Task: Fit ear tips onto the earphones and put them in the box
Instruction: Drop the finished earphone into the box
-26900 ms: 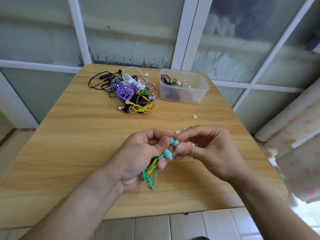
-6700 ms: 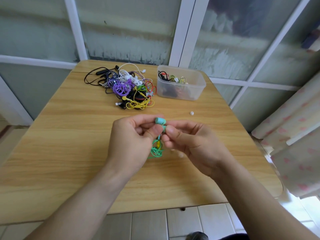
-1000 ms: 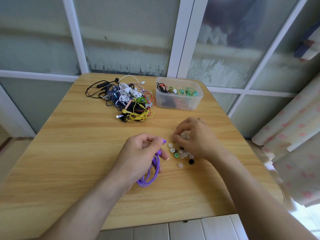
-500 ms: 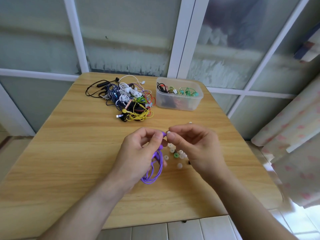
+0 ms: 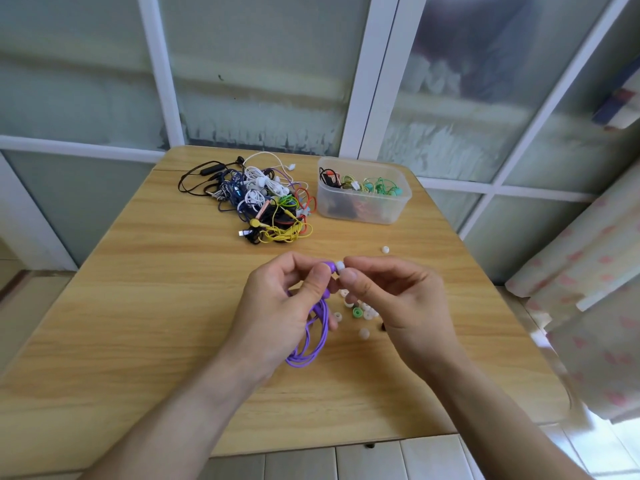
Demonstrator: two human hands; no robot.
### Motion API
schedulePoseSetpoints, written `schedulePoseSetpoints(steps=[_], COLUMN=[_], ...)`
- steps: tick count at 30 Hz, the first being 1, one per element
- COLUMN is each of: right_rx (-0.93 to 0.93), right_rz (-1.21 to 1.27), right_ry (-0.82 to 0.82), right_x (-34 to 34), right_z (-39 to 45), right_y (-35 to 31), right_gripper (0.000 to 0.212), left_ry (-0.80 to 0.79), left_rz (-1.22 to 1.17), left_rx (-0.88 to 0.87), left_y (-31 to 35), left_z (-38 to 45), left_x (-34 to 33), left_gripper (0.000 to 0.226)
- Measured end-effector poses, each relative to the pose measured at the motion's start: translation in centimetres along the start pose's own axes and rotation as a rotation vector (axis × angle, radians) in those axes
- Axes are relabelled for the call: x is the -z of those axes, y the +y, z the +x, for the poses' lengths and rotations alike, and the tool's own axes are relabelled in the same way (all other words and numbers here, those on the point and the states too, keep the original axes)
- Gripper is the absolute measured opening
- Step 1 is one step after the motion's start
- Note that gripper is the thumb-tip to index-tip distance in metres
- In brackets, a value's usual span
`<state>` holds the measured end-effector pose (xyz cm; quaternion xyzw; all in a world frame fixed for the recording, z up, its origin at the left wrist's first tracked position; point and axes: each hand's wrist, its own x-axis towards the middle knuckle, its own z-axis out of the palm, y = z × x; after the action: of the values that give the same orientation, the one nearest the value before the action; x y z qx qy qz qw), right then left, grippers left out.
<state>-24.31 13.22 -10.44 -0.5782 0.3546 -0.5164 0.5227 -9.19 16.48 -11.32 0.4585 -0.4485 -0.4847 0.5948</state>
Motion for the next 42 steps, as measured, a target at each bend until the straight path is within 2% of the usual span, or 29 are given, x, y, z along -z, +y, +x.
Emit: schedulePoseSetpoints(steps=[6, 11, 14, 17, 19, 22, 31, 36, 39, 42], right_rx=[0.000, 0.014, 0.008, 0.002, -0.021, -0.071, -0.136, -0.065, 0.024, 0.140], right_rz=[-0.016, -0.084, -0.091, -0.100, -0.083, -0.069, -0.072, -0.199, -0.220, -0.331], right_ry=[-0.046, -0.103, -0.129, -0.147, -0.179, -0.240, -0.365, -0.371, -0.360, -0.272], right_x=[0.2, 0.7, 1.0, 1.3, 1.5, 2.0, 2.6, 3.1, 3.0, 2.6], right_z=[0.1, 0.1, 0.0, 0.1, 0.1, 0.1, 0.1, 0.3, 0.4, 0.3], right_y=[-0.1, -0.2, -0.3, -0.3, -0.4, -0.4, -0.7, -0.3, -0.3, -0.3], right_gripper=[0.020, 0.020, 0.019, 0.023, 0.023, 0.018, 0.010, 0.013, 0.014, 0.016], left_ry=[-0.026, -0.064, -0.101, -0.135, -0.162, -0.207, -0.323, -0.351, -0.334, -0.252], left_rz=[0.032, 0.049, 0.067, 0.077, 0.085, 0.119, 0.122, 0.096, 0.038, -0.060], left_rx=[-0.025, -0.022, -0.014, -0.004, 0.007, 0.028, 0.112, 0.207, 0.265, 0.318], left_y=[-0.1, 0.1, 0.1, 0.1, 0.3, 0.3, 0.3, -0.1, 0.0, 0.2], left_z=[0.1, 0.1, 0.1, 0.2, 0.3, 0.4, 0.3, 0.1, 0.1, 0.0], left_x=[0.2, 0.3, 0.4, 0.6, 0.8, 0.9, 1.1, 1.2, 1.2, 0.8], left_gripper=[0.011, 0.022, 0.017, 0.021, 0.021, 0.008, 0.018, 0.029, 0.026, 0.019])
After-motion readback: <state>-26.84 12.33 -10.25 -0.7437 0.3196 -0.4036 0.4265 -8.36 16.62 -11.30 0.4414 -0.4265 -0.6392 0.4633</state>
